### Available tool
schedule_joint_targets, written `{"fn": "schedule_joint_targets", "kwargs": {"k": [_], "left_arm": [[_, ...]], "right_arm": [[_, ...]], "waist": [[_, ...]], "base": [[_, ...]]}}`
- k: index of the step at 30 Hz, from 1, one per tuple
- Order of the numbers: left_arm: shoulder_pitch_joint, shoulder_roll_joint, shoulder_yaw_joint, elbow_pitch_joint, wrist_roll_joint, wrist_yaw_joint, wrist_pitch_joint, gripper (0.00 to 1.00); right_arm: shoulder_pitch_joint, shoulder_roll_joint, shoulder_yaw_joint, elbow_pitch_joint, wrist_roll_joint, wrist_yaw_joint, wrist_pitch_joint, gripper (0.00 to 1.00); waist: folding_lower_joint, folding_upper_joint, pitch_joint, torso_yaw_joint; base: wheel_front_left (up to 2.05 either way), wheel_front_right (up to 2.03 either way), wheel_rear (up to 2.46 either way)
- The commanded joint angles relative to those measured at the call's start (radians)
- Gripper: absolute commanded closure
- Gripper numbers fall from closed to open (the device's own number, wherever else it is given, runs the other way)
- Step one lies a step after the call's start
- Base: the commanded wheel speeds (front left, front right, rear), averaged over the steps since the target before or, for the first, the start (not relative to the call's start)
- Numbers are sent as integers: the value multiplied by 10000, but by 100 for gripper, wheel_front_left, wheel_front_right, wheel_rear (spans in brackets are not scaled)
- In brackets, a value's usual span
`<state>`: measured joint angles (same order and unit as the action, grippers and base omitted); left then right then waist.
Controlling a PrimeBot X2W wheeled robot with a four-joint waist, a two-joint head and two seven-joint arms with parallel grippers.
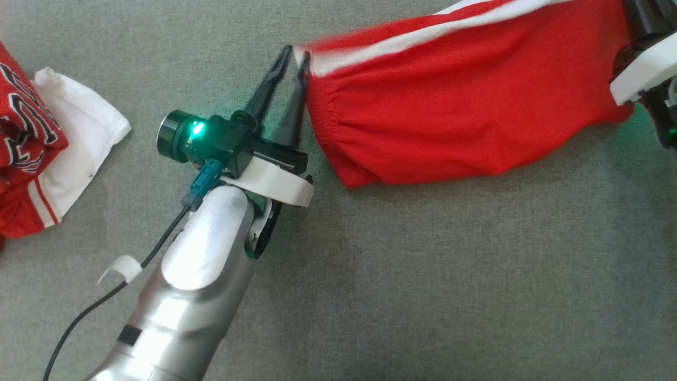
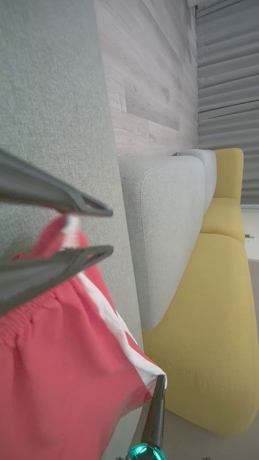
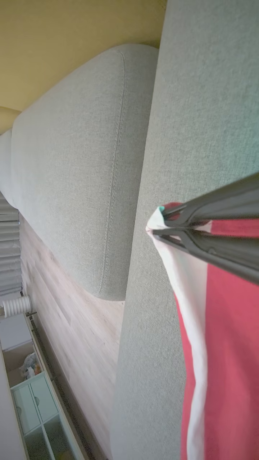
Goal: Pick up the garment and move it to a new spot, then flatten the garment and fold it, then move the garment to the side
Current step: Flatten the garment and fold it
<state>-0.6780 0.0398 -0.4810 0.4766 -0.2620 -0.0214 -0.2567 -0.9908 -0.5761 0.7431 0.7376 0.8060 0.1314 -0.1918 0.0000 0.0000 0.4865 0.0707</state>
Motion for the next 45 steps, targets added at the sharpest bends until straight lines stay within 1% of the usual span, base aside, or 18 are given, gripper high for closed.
{"fn": "schedule_joint_targets", "kwargs": {"k": [1, 4, 6, 9, 12, 13, 15, 19, 24, 25, 26, 27, 30, 33, 34, 38, 42, 45], "left_arm": [[-167, 111, 300, -332, 20, -36, -49, 0], [-94, 109, 242, -378, -6, -65, -49, 0], [46, 108, 265, -529, 5, 25, -50, 0], [505, 107, 444, -1074, 204, 361, -50, 0], [1244, 106, 688, -1917, 608, 768, -50, 0], [1244, 106, 688, -1917, 608, 768, -50, 0], [1801, 106, 833, -2543, 871, 1007, -50, 0], [2884, 106, 931, -3721, 1118, 1491, -50, 0], [3755, 105, 703, -4519, 1219, 1798, -51, 0], [3870, 105, 666, -4596, 1213, 1834, -51, 0], [3967, 105, 658, -4661, 1211, 1882, -51, 0], [4051, 105, 666, -4708, 1199, 1923, -51, 0], [4236, 105, 760, -4766, 1240, 1997, -51, 0], [4335, 105, 889, -4791, 1414, 1941, -51, 0], [4403, 106, 1019, -4798, 1499, 1900, -51, 0], [4527, 113, 1214, -4796, 1624, 1761, -51, 0], [4635, 113, 1374, -4778, 1684, 1638, -51, 0], [4668, 112, 1462, -4739, 1703, 1555, -51, 0]], "right_arm": [[-77, -81, 243, -24, 304, -7, -192, 0], [-140, 3, 438, 249, 713, -7, -381, 0], [-70, 20, 558, 330, 901, -7, -501, 0], [164, 72, 555, 429, 1169, -7, -624, 0], [486, 145, 483, 753, 1312, -7, -670, 0], [486, 145, 483, 753, 1312, -7, -670, 0], [690, 218, 415, 1138, 1371, -7, -682, 0], [1096, 469, 356, 2036, 1650, -7, -622, 0], [1526, 691, 612, 2793, 1979, -7, -35, 0], [1589, 735, 651, 2824, 2079, -7, 62, 18], [1623, 771, 679, 2839, 2166, -7, 105, 61], [1637, 800, 708, 2837, 2233, -7, 115, 100], [1602, 823, 741, 2898, 2332, -7, -74, 100], [1607, 716, 782, 2839, 2422, -7, -255, 100], [1635, 549, 828, 2755, 2455, -7, -347, 100], [1744, -91, 867, 2482, 2538, -7, -491, 100], [1786, -777, 849, 2255, 2575, -7, -570, 100], [1696, -1082, 796, 2057, 2580, -7, -616, 100]], "waist": [[0, 0, 2, 17], [0, 0, -57, 48], [0, 0, -161, 52], [0, 0, -342, 10], [0, 0, -506, -1], [0, 0, -506, -1], [0, 0, -595, 62], [0, 0, -722, 381], [0, 0, -805, 926], [0, 0, -830, 989], [0, 0, -853, 1023], [0, 0, -875, 1029], [0, 0, -1019, 877], [0, 0, -1224, 525], [0, 0, -1369, 195], [0, 0, -1536, -418], [0, 0, -1552, -934], [0, 0, -1538, -1191]], "base": [[0, 0, 0], [0, 0, 0], [0, 0, 0], [0, 0, 0], [0, 0, 0], [0, 0, 0], [0, 0, 0], [0, 0, 0], [0, 0, 0], [0, 0, 0], [0, 0, 0], [0, 0, 0], [0, 0, 0], [0, 0, 0], [0, 0, 0], [0, 0, 0], [0, 0, 0], [0, 0, 0]]}}
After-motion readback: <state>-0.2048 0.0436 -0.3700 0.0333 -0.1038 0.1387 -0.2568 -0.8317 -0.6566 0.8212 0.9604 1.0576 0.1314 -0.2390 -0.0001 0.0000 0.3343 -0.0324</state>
